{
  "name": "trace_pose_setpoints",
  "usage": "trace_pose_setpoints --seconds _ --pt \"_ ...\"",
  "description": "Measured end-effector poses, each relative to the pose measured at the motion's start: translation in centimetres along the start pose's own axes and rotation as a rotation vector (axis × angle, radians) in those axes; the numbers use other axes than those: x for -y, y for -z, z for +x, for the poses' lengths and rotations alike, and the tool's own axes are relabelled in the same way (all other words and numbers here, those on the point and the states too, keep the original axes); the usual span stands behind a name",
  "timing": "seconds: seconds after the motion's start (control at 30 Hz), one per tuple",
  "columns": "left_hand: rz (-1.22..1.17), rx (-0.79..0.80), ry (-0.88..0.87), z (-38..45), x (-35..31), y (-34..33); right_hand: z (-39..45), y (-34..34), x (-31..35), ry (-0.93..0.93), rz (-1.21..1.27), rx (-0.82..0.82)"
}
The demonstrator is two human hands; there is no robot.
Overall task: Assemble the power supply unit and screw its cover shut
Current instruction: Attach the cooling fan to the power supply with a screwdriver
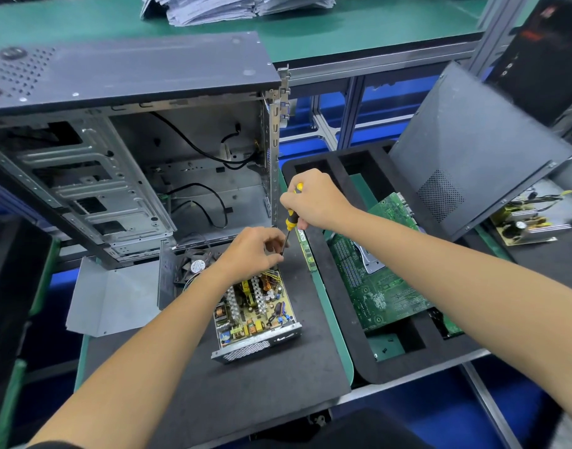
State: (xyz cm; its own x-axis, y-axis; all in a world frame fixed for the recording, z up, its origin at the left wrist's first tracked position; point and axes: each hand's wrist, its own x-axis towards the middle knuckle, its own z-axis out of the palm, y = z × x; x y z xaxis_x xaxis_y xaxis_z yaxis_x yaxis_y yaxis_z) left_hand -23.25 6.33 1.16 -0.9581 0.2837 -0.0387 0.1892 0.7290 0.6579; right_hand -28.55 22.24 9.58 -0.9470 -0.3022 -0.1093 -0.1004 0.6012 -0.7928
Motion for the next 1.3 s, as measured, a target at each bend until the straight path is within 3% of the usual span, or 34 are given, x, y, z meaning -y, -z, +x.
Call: trace_pose_setpoints --seconds 0.37,0.5,0.63,0.87,1.03,1.3 --pt "0.024 0.044 -0.021 0.2 0.7 0.0 -0.2 -0.6 -0.8 0.044 -0.049 0.052" --pt "-0.129 -0.023 0.028 0.2 2.1 1.1 -0.3 -1.3 -1.4 0.054 -0.080 0.088" --pt "-0.071 0.123 0.095 -0.1 2.8 1.2 -0.7 -2.4 -1.8 0.096 -0.187 0.163" --pt "-0.091 0.156 0.101 -0.5 2.9 1.2 -1.3 -3.8 -2.3 0.115 -0.230 0.219" --pt "-0.161 0.027 0.145 -0.6 3.3 1.4 -1.0 -3.9 -2.6 0.114 -0.242 0.211" --pt "-0.206 -0.021 0.176 -0.9 3.3 1.2 -0.9 -4.5 -3.2 0.122 -0.229 0.204"
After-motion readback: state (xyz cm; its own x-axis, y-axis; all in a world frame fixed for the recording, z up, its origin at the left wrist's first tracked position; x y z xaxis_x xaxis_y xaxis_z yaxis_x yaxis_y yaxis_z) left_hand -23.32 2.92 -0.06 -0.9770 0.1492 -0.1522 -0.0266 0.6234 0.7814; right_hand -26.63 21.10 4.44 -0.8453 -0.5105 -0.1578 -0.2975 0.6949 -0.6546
